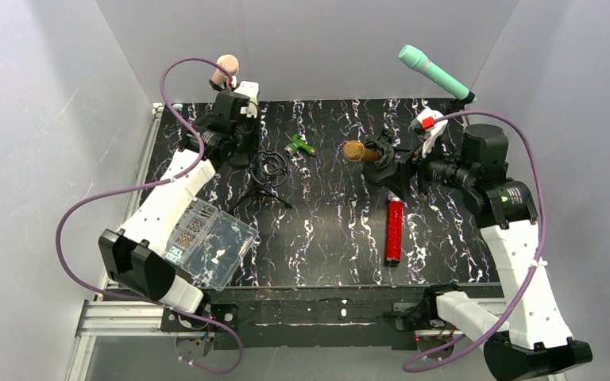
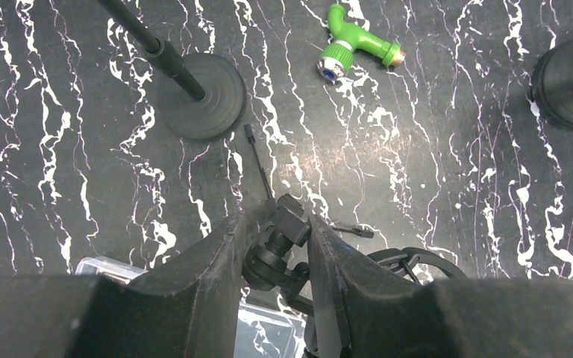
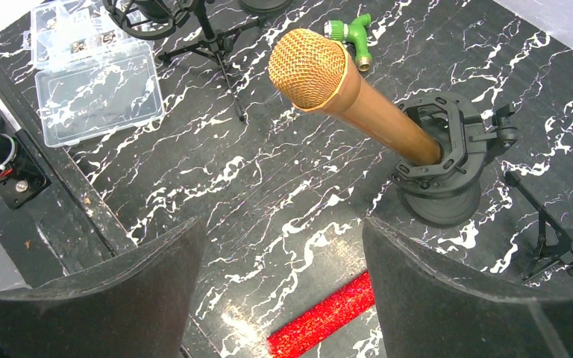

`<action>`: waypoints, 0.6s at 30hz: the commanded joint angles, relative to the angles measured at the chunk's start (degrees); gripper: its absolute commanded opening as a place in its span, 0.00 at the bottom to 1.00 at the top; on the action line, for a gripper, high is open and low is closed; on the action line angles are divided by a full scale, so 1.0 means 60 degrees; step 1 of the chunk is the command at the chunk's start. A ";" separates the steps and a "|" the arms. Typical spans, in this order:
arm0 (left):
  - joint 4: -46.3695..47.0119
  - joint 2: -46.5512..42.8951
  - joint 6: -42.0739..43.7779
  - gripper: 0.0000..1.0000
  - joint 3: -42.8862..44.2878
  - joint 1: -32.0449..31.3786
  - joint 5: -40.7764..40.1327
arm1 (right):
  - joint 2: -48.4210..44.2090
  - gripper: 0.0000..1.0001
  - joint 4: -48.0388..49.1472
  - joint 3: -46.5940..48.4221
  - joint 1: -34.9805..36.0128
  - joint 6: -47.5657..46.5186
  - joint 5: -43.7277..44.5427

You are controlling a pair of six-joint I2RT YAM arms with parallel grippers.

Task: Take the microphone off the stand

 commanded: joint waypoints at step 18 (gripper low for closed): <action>-0.1127 -0.0085 -0.0610 0.00 -0.2433 0.0093 -0.0196 | -0.0281 0.85 0.0309 -0.0171 0.0045 0.0088 -0.0005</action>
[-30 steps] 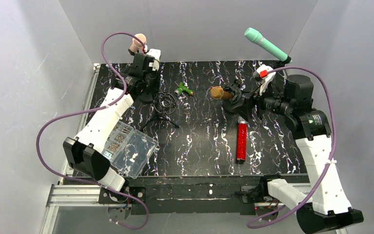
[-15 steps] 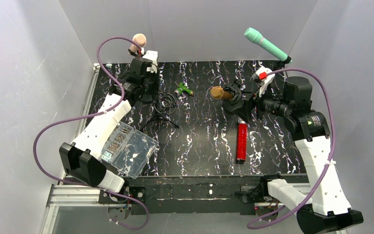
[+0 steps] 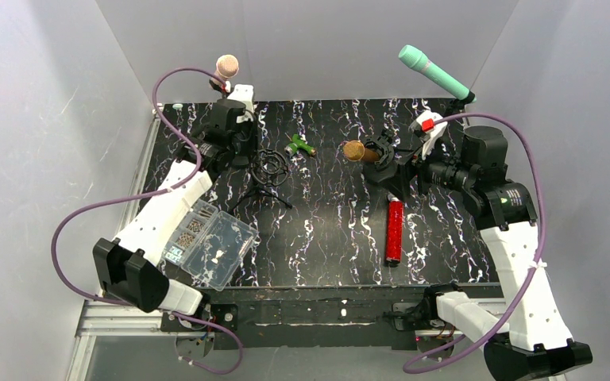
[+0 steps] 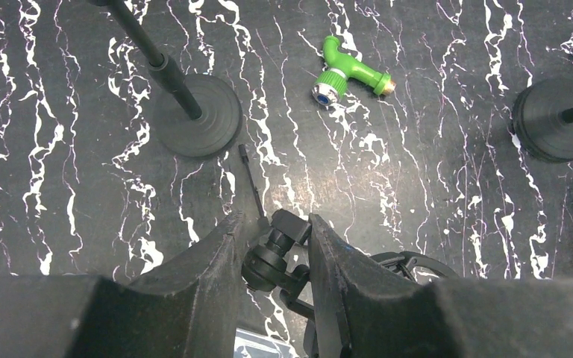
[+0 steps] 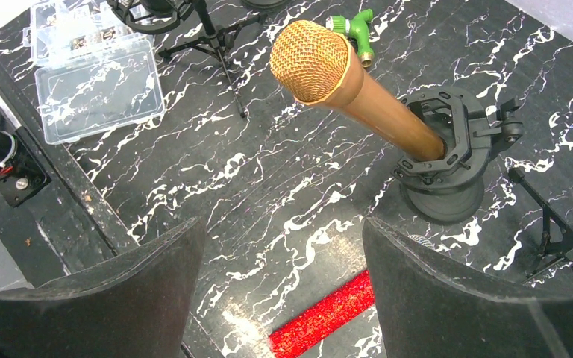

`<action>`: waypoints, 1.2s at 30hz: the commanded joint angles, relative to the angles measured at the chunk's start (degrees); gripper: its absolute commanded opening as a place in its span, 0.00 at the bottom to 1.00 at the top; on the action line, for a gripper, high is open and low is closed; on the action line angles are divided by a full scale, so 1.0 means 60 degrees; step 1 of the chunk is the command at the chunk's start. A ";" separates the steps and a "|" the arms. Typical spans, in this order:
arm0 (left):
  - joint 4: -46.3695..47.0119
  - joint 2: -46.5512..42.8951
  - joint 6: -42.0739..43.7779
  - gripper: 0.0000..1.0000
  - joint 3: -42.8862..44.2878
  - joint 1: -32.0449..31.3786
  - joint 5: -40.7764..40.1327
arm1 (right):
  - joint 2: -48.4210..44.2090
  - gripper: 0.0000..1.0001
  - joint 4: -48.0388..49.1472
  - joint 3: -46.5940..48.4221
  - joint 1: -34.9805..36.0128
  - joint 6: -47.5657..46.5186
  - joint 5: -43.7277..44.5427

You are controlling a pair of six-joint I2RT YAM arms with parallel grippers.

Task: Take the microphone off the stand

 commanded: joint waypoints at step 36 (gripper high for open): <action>-0.2555 0.0291 -0.0373 0.00 -0.2179 0.0165 0.0171 | -0.0188 0.85 0.0393 -0.0197 0.0045 0.0145 -0.0126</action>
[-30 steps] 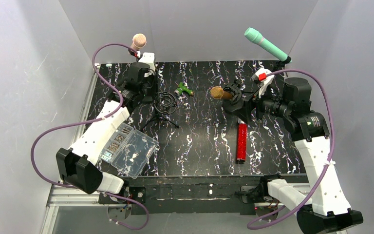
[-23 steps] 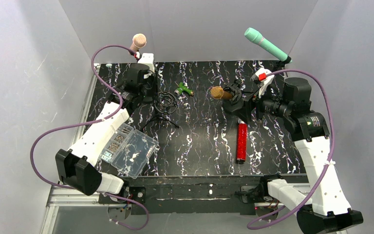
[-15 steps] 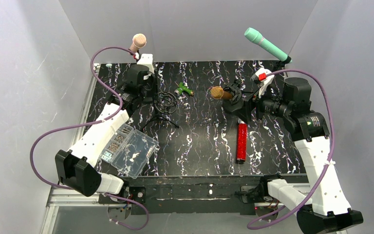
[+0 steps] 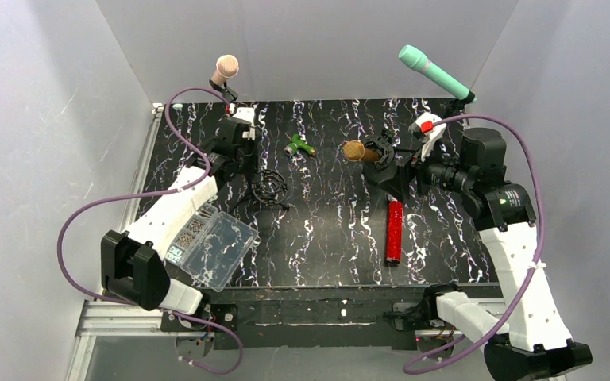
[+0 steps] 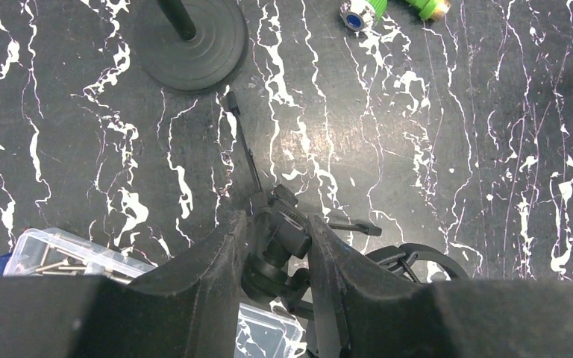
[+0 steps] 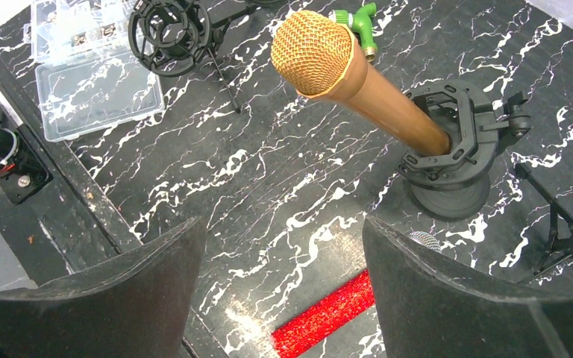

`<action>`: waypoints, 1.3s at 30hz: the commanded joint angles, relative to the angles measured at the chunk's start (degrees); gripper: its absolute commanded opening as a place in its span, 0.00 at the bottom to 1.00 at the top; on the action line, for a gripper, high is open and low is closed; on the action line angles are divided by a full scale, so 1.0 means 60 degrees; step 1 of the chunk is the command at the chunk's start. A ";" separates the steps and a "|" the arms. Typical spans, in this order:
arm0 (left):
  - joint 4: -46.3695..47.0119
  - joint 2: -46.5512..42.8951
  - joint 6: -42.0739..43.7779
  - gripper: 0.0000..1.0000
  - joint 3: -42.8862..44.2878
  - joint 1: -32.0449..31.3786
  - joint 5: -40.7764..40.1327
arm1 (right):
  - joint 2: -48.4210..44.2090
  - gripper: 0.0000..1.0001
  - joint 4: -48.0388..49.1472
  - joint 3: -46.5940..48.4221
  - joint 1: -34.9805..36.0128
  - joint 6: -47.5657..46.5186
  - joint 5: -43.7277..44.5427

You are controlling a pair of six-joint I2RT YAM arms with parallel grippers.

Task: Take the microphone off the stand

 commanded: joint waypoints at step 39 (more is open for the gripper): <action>-0.3743 0.1983 0.1603 0.64 0.2236 0.0105 0.1516 | -0.0199 0.85 0.0384 -0.0230 0.0042 0.0114 -0.0181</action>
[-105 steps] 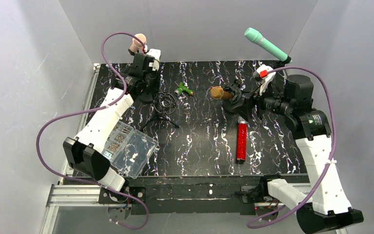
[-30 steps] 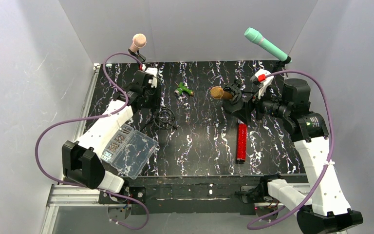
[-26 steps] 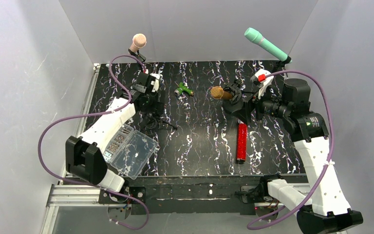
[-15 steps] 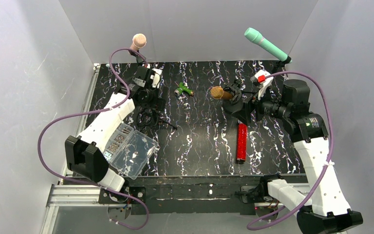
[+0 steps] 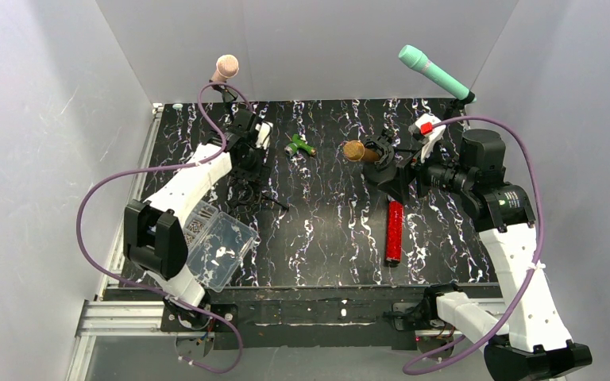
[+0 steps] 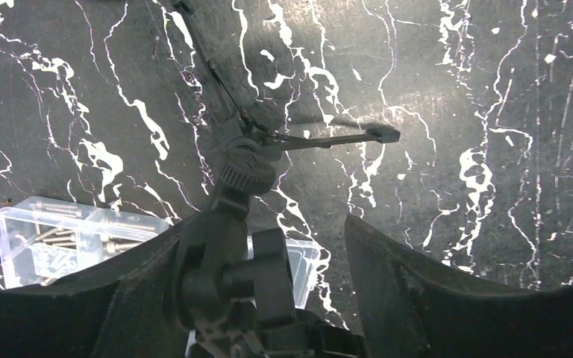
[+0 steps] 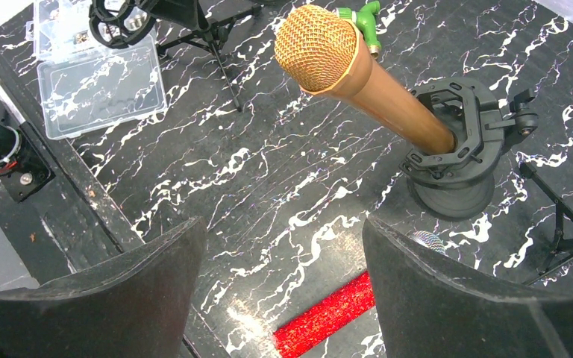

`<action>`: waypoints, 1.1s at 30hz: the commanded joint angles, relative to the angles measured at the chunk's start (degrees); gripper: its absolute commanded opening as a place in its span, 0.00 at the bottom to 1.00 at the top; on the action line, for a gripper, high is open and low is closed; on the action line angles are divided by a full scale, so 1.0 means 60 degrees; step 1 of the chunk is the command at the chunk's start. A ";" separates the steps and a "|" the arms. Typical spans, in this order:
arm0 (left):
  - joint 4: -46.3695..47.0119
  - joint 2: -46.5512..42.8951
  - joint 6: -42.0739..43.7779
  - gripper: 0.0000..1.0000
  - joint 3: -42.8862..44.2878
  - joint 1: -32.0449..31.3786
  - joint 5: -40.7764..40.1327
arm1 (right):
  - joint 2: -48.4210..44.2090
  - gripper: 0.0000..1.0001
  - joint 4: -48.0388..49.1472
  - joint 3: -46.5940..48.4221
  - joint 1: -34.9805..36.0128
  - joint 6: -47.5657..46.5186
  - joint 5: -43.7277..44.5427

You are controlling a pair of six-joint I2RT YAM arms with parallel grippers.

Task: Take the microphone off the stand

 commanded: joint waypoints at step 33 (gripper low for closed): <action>-0.1896 -0.1386 0.1280 0.00 0.2087 0.0026 0.2797 | -0.0310 0.86 0.0471 -0.0338 0.0031 0.0127 -0.0090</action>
